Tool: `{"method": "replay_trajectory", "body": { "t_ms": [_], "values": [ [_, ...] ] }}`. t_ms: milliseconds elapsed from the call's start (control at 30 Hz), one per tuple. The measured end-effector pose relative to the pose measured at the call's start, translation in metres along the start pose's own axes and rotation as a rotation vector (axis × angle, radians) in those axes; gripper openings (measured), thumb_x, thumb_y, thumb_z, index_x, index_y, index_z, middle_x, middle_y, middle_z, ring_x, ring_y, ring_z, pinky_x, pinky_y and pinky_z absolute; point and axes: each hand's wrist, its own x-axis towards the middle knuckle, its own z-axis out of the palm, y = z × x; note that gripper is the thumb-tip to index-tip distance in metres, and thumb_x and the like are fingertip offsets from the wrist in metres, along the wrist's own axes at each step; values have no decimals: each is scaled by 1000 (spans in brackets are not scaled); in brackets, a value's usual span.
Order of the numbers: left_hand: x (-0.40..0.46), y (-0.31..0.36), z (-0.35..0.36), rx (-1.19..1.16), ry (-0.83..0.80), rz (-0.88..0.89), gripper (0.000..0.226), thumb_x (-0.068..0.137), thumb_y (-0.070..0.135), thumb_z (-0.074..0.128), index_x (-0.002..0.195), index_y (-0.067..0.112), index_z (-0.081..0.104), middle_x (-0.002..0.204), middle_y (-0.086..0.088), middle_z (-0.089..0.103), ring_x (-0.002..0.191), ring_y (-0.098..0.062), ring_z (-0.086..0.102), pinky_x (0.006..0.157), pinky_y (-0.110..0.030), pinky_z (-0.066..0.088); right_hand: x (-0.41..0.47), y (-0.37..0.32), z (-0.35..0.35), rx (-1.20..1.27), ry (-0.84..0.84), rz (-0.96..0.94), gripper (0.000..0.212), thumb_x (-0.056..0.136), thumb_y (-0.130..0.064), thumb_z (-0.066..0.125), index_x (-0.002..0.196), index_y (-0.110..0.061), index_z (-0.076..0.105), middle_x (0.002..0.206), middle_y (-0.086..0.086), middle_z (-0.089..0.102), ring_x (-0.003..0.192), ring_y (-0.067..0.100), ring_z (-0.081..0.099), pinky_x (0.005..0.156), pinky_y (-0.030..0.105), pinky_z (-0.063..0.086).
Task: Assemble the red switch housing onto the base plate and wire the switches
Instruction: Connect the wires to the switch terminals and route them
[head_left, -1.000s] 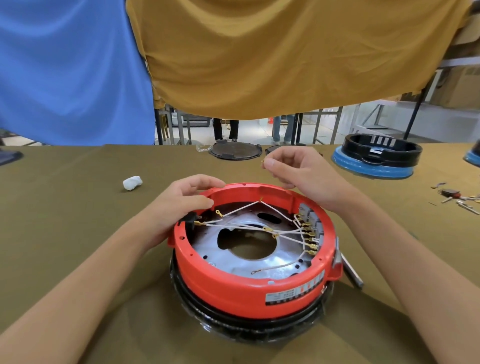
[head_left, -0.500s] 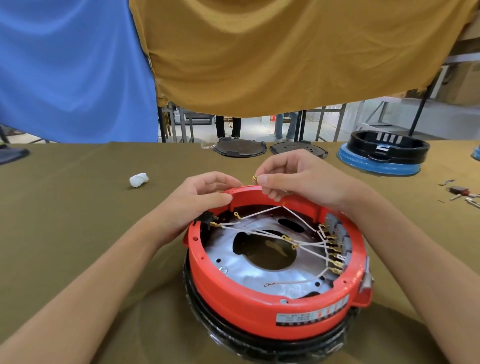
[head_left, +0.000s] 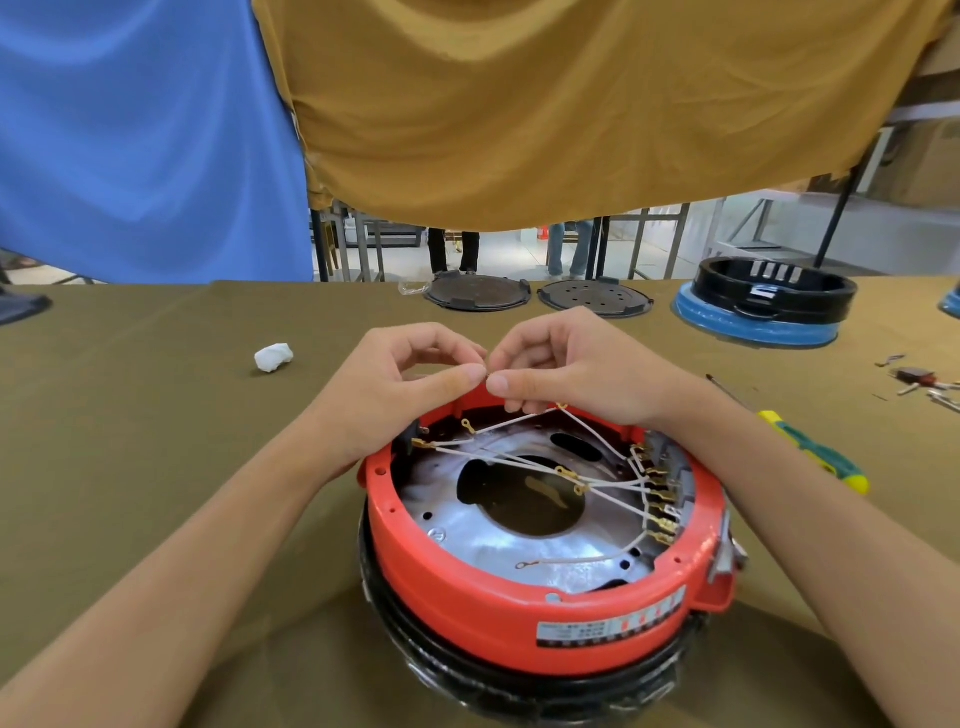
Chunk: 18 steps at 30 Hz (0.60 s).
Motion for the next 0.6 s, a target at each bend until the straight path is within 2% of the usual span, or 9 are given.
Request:
{"method": "replay_trajectory", "body": {
  "t_ms": [100,200,367,600],
  "values": [
    [-1,1,0,6,3,-6,8,85,30,72,86,22,73,107,6,73,103,-12,68,83,-20,52,0,-1,1,-28,18,-28,18,87,-18,75,100,-5,72,82,14,74,70,19,67,69,24,56],
    [0,-1,1,-4,-13,-24,8,85,28,72,84,21,72,107,6,73,102,-12,68,82,-19,53,0,-2,1,-73,33,-57,15,88,-16,74,98,-4,73,82,13,74,73,27,69,69,24,56],
    [-1,1,1,18,-19,22,2,89,24,72,89,23,71,107,4,73,105,-13,68,86,-20,52,-1,-3,2,-107,20,-53,13,94,-12,66,99,-1,72,75,8,71,66,9,64,66,19,52],
    [-1,2,2,44,21,26,14,84,33,70,86,20,73,106,6,72,103,-12,68,84,-20,52,-2,-6,3,-105,-19,-39,18,98,-13,60,103,0,71,79,11,71,68,10,64,67,20,53]
  ]
}}
